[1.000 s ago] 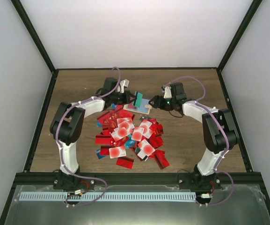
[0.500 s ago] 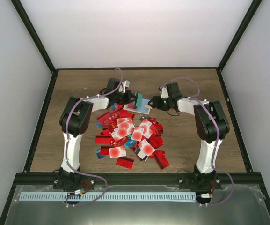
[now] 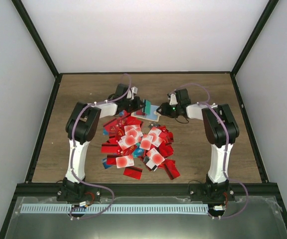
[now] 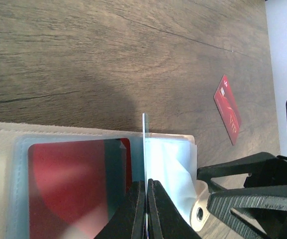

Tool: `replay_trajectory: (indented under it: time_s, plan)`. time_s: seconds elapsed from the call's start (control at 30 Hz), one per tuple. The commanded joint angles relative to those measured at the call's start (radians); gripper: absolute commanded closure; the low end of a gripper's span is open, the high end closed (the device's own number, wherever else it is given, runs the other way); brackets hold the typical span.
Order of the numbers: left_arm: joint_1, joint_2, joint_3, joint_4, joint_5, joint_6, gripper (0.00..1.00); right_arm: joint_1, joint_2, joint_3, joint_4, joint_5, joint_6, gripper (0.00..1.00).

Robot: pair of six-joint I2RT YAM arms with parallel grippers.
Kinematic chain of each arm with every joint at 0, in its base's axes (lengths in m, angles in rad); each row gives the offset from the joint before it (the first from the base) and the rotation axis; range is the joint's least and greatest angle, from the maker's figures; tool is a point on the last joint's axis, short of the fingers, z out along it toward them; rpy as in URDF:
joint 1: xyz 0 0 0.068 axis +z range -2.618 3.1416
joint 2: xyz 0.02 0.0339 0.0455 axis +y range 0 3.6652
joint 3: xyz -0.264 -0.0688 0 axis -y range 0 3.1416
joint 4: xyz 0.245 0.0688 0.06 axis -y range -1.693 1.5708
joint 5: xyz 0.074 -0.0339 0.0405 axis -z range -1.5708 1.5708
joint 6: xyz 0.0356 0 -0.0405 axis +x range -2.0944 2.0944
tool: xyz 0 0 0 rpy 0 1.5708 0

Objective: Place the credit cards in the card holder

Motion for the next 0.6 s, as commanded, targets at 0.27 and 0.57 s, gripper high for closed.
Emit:
replay_trajectory:
  time_s: [0.27, 0.57]
  plan:
    - [-0.03, 0.045, 0.078, -0.184, -0.043, 0.004, 0.96, 0.005, 0.053, 0.046, 0.023, -0.033, 0.008, 0.62]
    - [-0.03, 0.038, 0.077, -0.259, -0.034, 0.056, 0.96, 0.005, 0.069, 0.061, 0.019, -0.044, 0.007, 0.63]
